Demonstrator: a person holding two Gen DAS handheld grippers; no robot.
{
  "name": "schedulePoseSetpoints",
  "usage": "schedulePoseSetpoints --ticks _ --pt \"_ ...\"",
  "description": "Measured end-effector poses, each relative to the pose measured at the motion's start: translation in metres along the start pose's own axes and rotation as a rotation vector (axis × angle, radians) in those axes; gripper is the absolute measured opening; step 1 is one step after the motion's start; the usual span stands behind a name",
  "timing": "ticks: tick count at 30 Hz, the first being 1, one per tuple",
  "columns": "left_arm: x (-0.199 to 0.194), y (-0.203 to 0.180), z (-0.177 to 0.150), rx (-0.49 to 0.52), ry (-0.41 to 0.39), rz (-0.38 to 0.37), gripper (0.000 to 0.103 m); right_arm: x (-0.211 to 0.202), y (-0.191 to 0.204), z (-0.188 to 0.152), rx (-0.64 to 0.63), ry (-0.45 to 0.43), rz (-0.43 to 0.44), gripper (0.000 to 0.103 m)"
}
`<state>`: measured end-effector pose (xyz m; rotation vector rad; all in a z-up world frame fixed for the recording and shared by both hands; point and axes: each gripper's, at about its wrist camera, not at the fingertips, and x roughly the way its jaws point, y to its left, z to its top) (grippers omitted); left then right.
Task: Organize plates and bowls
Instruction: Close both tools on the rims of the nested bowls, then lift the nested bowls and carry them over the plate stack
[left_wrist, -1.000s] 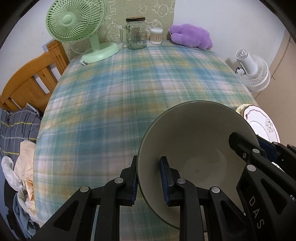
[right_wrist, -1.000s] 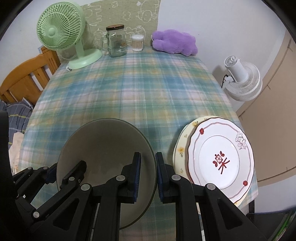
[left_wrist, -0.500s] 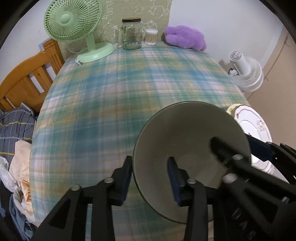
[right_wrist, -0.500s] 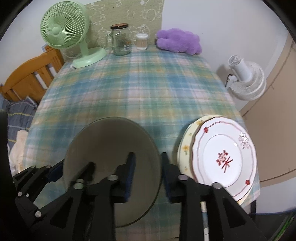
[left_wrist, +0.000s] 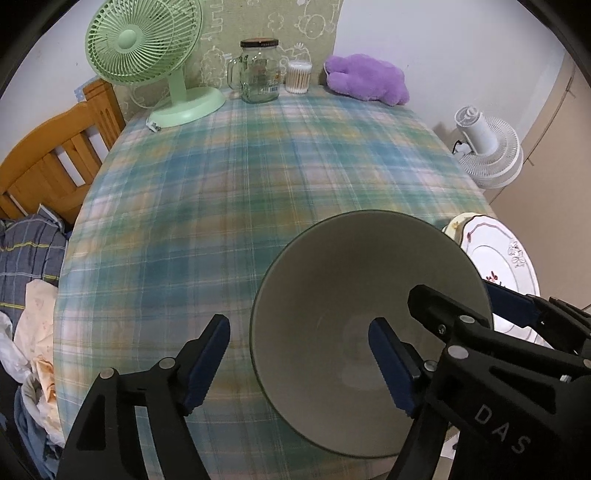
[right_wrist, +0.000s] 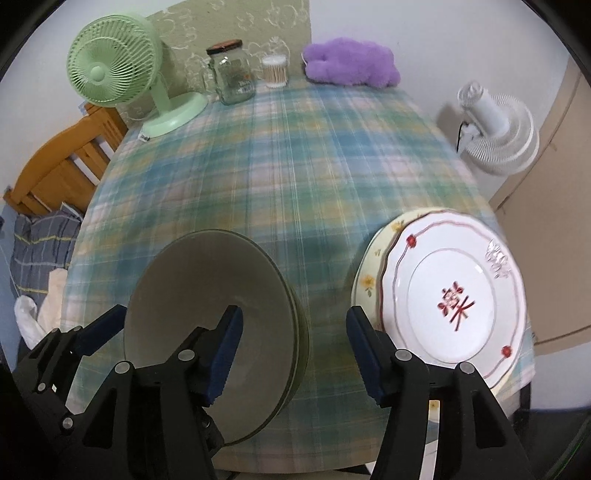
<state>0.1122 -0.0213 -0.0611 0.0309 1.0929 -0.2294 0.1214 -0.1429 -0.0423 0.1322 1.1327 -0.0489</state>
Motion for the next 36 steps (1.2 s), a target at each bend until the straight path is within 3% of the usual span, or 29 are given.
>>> schedulePoseSetpoints --ticks 14,23,30,36 --pt "0.026 -0.007 0.003 -0.059 0.095 0.039 0.079 0.044 -0.015 0.010 0.000 0.099 0.118 0.061" --pt "0.031 -0.007 0.004 -0.100 0.118 0.060 0.079 0.061 -0.007 0.018 -0.046 0.134 0.270 0.048" --pt "0.032 -0.001 0.005 -0.096 0.118 0.013 0.079 0.062 -0.004 0.017 -0.055 0.136 0.292 0.048" --pt "0.037 0.007 0.004 -0.088 0.116 -0.103 0.080 0.060 -0.006 0.016 -0.036 0.142 0.273 0.048"
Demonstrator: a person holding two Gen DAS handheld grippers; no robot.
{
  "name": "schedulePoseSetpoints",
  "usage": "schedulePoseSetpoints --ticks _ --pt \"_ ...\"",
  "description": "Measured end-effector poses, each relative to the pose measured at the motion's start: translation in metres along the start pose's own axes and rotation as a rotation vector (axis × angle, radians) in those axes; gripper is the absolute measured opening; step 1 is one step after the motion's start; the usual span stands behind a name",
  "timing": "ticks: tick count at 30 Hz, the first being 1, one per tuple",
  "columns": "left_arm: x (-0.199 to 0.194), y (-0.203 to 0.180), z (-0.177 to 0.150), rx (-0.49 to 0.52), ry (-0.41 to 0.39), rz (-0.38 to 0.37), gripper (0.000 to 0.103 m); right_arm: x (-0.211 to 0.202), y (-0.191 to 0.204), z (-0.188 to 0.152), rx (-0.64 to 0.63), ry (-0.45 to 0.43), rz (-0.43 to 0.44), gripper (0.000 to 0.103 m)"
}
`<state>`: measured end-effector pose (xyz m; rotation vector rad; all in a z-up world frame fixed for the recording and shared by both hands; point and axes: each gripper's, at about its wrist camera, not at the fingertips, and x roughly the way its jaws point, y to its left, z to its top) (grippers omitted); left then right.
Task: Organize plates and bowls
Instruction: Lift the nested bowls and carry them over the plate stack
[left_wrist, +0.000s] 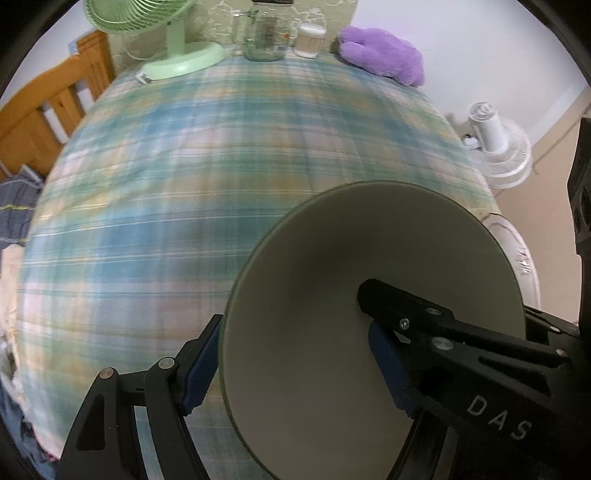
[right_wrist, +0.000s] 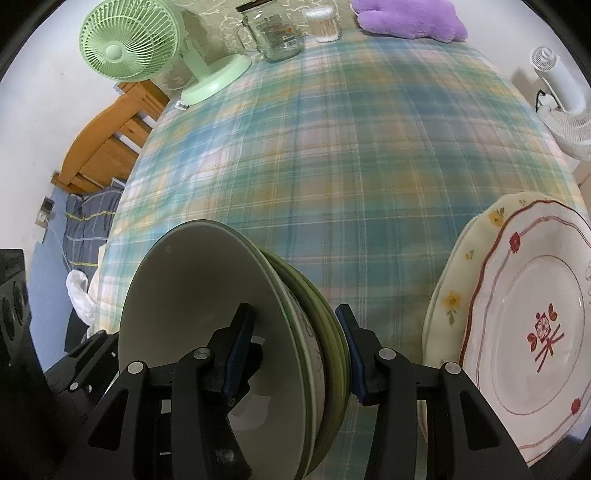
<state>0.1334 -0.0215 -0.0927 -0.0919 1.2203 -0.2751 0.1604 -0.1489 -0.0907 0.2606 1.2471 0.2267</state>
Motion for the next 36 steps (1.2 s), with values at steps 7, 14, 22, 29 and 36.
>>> schedulePoseSetpoints --ticks 7,14,22,29,36 --pt "0.006 0.006 -0.005 0.006 -0.028 -0.140 0.084 -0.005 0.004 -0.005 -0.003 -0.017 -0.101 0.048" --pt "0.004 0.009 -0.008 0.016 -0.039 -0.214 0.074 -0.002 0.011 -0.004 -0.004 -0.018 -0.134 0.049" --pt "-0.002 0.015 -0.008 0.053 -0.015 -0.220 0.073 -0.006 0.017 -0.009 0.030 -0.024 -0.153 0.050" --pt "-0.018 0.022 -0.005 0.074 -0.023 -0.212 0.073 -0.014 0.030 -0.011 0.066 -0.033 -0.134 0.050" --pt "-0.040 0.025 -0.001 0.085 -0.036 -0.209 0.073 -0.033 0.049 -0.012 0.067 -0.052 -0.135 0.050"
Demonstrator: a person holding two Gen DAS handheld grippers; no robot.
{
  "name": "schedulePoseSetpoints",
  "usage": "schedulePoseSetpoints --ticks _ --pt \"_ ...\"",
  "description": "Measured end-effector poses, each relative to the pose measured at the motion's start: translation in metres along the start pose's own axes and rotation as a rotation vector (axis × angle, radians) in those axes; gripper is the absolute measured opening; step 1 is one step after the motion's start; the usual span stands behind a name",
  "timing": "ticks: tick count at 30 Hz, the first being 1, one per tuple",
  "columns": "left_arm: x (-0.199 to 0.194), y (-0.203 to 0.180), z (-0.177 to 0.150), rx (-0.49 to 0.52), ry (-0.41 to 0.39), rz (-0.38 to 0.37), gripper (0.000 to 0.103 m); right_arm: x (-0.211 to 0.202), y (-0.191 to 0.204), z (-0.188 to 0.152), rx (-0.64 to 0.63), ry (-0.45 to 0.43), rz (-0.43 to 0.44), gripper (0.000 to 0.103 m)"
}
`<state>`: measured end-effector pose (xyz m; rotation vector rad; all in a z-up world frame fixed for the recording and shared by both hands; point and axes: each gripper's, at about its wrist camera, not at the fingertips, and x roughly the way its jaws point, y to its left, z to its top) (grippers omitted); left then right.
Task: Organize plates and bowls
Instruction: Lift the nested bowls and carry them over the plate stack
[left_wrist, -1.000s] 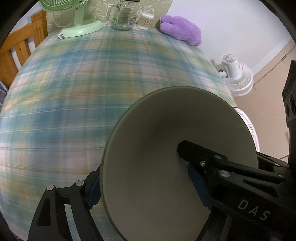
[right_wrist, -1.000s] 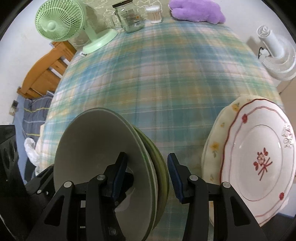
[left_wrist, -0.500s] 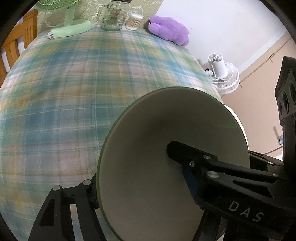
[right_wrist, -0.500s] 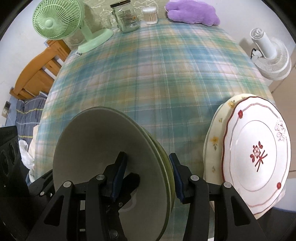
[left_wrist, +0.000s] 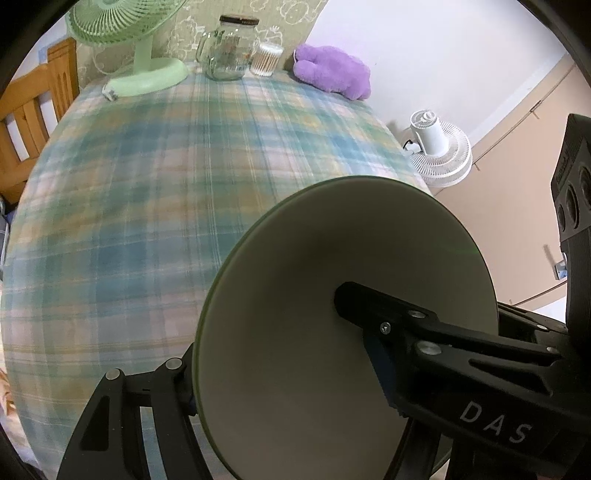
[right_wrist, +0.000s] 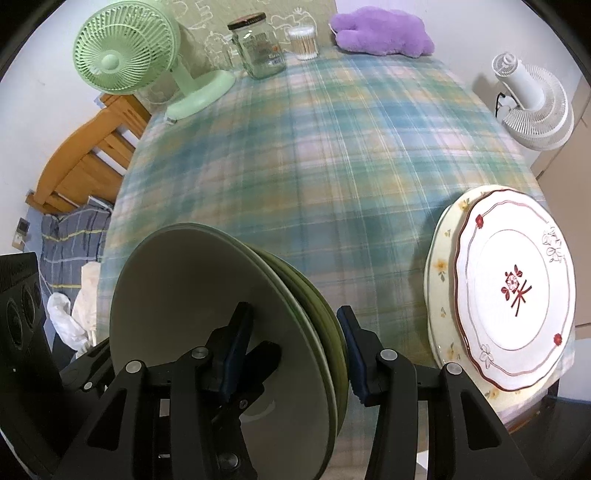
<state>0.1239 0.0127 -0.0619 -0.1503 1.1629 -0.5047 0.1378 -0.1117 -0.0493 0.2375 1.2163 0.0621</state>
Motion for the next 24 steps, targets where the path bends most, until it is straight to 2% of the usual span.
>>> schedulePoseSetpoints --ticks 11,18,24 --pt "-0.008 -0.016 0.007 0.026 -0.035 0.018 0.073 -0.023 -0.002 0.004 -0.004 -0.050 0.002 0.050" --pt "0.000 -0.039 0.005 0.010 -0.042 0.051 0.074 -0.025 -0.024 0.003 -0.016 -0.044 0.034 0.050" --pt "0.012 -0.073 0.009 -0.006 -0.046 0.062 0.074 -0.035 -0.053 0.006 -0.035 -0.040 0.044 0.050"
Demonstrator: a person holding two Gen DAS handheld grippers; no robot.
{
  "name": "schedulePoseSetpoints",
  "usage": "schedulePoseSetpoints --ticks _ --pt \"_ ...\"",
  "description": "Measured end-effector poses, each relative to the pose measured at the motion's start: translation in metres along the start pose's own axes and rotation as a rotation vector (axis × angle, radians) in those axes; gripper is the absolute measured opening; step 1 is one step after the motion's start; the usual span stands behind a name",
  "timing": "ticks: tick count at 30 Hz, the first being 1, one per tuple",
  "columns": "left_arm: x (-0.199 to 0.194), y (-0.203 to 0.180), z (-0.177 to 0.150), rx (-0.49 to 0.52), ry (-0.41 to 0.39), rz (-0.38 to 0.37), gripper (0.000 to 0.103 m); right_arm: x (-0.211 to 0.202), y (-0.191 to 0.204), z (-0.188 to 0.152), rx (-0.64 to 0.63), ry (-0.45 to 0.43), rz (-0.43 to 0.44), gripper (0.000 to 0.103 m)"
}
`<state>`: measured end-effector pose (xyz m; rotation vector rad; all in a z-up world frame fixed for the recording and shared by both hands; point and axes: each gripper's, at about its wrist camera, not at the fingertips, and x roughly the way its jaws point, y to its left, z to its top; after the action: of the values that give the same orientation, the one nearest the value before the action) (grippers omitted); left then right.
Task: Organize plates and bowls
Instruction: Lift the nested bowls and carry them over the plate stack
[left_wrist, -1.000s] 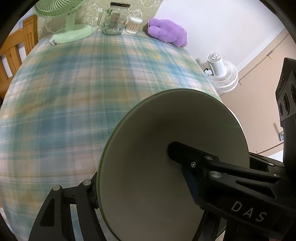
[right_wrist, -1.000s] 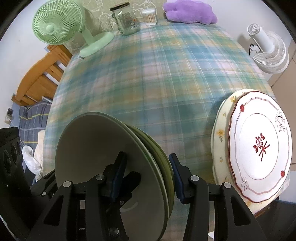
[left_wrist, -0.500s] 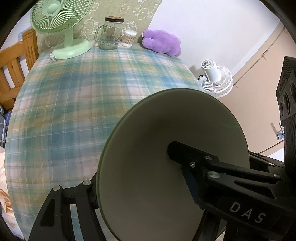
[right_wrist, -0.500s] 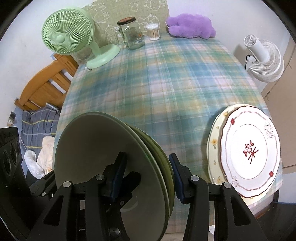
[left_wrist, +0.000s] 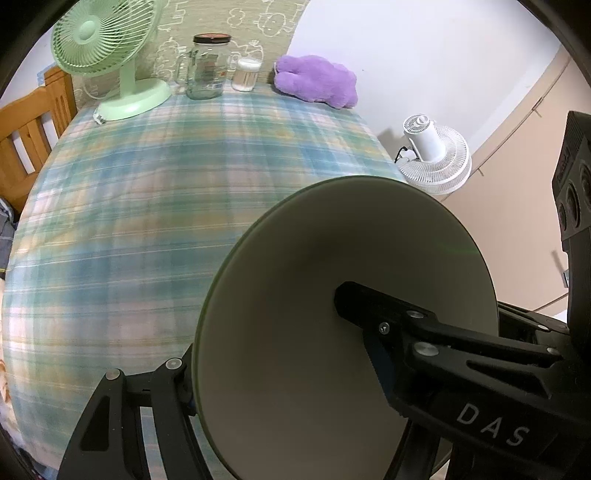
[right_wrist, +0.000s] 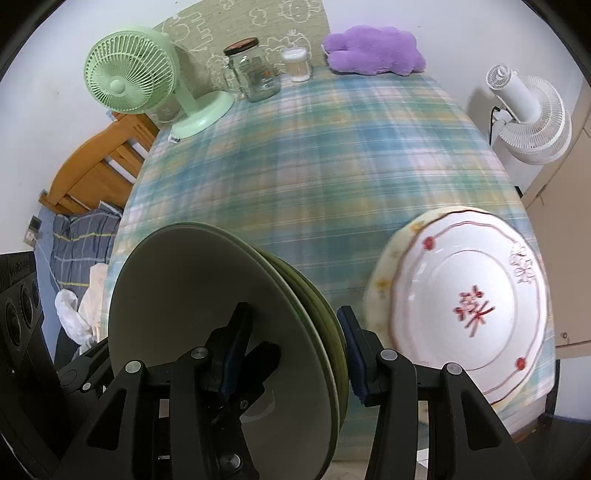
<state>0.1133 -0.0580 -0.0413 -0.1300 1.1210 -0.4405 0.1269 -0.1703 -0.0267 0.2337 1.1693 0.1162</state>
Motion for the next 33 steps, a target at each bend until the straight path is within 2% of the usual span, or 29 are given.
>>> schedulePoseSetpoints --ticks 16,33 --pt "0.030 -0.086 0.015 -0.021 -0.028 0.012 0.073 -0.033 -0.088 0.017 -0.029 -0.012 0.007 0.050" --pt "0.071 -0.141 0.015 -0.089 0.000 0.024 0.073 -0.031 -0.158 0.025 -0.056 0.036 0.011 0.050"
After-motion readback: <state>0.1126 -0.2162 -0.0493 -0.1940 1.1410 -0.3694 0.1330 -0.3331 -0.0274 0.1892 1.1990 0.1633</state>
